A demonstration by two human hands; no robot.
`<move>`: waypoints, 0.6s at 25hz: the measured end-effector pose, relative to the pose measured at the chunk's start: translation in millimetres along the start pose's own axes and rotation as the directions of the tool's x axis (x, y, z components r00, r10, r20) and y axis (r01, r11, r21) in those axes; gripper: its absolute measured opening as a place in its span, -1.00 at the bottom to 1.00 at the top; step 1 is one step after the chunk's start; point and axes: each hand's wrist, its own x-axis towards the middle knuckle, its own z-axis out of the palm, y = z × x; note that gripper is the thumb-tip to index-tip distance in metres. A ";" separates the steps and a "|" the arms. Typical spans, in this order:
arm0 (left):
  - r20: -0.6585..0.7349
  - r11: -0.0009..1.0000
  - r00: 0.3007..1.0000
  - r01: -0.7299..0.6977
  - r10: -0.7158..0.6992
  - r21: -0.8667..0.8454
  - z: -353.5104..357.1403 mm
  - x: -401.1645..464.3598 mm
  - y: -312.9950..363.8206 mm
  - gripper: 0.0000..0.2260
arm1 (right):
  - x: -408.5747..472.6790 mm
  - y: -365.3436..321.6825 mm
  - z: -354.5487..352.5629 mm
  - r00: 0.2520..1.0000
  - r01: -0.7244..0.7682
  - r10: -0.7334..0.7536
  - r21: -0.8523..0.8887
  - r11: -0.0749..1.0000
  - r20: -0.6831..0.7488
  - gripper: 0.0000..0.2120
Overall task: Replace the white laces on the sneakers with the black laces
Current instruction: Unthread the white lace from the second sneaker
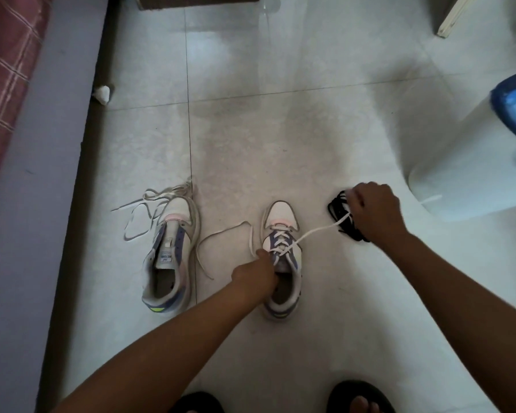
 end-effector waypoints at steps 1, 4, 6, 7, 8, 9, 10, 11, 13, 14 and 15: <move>-0.014 0.998 0.999 -0.035 0.034 -0.061 -1.8 -0.7 -3.7 -0.55 | -14.3 -7.5 10.7 0.994 0.101 -0.101 0.009 0.995 0.048 -0.80; -0.083 0.987 0.994 -0.089 0.078 -0.133 -7.1 -4.2 -12.4 -0.48 | -64.2 -30.9 32.8 0.947 0.171 -0.208 0.164 0.971 0.244 -0.74; -0.176 0.983 0.980 -0.115 0.089 -0.142 -5.0 -1.6 -11.2 -0.50 | -85.0 -45.2 48.9 0.866 0.123 -0.191 0.172 0.977 0.463 -0.67; -0.215 0.985 0.972 -0.125 0.098 -0.117 -4.4 0.4 -7.8 -0.53 | -89.2 -51.7 58.0 0.837 0.135 -0.177 0.118 0.984 0.518 -0.64; -0.244 0.990 0.963 -0.128 0.111 -0.056 -2.5 2.8 -4.2 -0.56 | -89.4 -58.0 65.6 0.836 0.169 -0.166 0.041 0.985 0.523 -0.62; -0.270 0.990 0.953 -0.134 0.139 0.035 1.1 5.2 -0.8 -0.57 | -87.7 -63.2 70.0 0.854 0.218 -0.176 -0.029 0.975 0.490 -0.60; -0.284 0.982 0.944 -0.138 0.171 0.131 2.6 6.7 1.4 -0.55 | -86.2 -65.5 73.0 0.870 0.253 -0.199 -0.061 0.966 0.451 -0.60; -0.300 0.970 0.933 -0.144 0.199 0.196 4.1 7.5 -0.5 -0.52 | -85.5 -64.1 75.1 0.881 0.254 -0.216 -0.037 0.966 0.422 -0.63; -0.389 0.955 0.881 -0.191 0.268 0.225 7.8 7.8 -12.9 -0.46 | -87.6 -50.8 75.6 0.885 0.171 -0.216 0.145 0.975 0.413 -0.70; -0.453 0.950 0.839 -0.231 0.303 0.209 10.6 5.5 -23.0 -0.45 | -89.1 -41.3 74.7 0.881 0.149 -0.232 0.224 0.963 0.412 -0.73; -0.473 0.944 0.818 -0.266 0.328 0.197 12.1 2.2 -32.5 -0.45 | -90.6 -32.8 71.5 0.866 0.172 -0.268 0.252 0.952 0.421 -0.75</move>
